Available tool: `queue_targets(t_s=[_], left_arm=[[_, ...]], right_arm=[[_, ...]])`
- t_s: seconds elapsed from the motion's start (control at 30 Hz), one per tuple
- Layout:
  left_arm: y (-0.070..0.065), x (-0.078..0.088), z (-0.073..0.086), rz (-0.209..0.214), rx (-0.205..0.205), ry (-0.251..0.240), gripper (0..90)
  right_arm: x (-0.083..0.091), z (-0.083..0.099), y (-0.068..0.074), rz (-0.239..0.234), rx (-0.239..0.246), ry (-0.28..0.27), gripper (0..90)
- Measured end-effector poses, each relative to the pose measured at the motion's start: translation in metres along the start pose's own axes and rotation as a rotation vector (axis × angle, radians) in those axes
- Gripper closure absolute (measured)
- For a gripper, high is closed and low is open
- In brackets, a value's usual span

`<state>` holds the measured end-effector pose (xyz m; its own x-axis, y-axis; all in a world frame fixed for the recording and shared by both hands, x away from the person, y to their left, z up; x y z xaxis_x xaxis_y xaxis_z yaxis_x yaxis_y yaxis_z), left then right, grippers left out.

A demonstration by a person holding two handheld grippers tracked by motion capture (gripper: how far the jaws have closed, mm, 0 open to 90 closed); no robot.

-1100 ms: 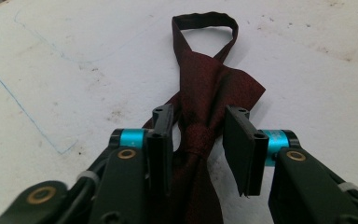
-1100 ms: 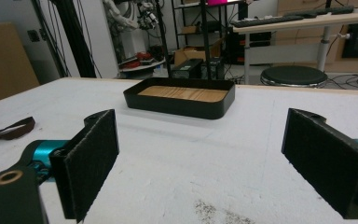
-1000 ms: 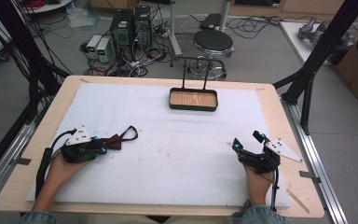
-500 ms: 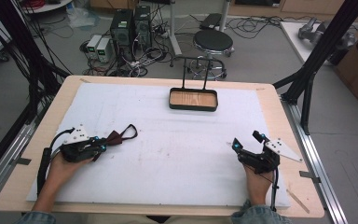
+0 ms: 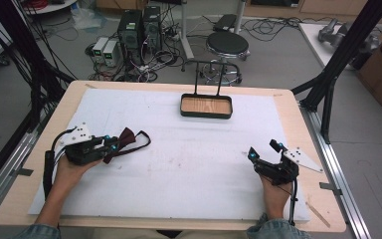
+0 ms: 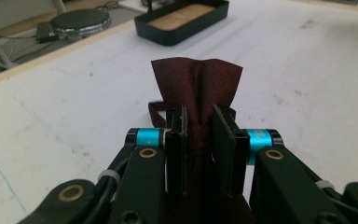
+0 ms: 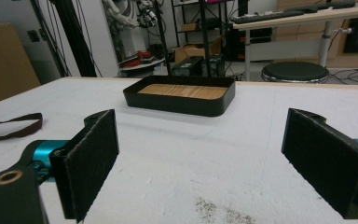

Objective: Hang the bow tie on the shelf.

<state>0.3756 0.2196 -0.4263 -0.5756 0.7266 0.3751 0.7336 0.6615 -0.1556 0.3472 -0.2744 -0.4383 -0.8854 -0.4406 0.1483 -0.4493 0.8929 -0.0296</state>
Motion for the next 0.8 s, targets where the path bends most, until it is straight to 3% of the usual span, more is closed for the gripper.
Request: queue_targets(t_s=[0.23,0.4,0.8], left_arm=[[0.001,-0.013,-0.024,0.033,0.002,-0.032,75.1],[-0.002,-0.032,-0.048,0.074,-0.003,-0.062,75.2],[-0.008,-0.072,-0.086,0.146,0.003,-0.07,75.2]], right_arm=[[0.0,0.0,0.0,-0.002,-0.003,0.001,10.0],[0.0,0.001,-0.001,-0.003,-0.008,0.003,10.0],[-0.001,0.001,0.0,-0.008,-0.004,0.002,10.0]])
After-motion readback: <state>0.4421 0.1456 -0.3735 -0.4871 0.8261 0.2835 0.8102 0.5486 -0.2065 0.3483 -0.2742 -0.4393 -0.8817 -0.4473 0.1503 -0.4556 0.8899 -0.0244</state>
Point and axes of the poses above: each handheld gripper's, and its own axes: x roughly backward along the jaws, z roughly out of its underside, y roughly to its left, the point moved 7 cm from there along -x, roughly forward along the jaws, and after that the axes turned 11 degrees about x, right-handed, at the moved point
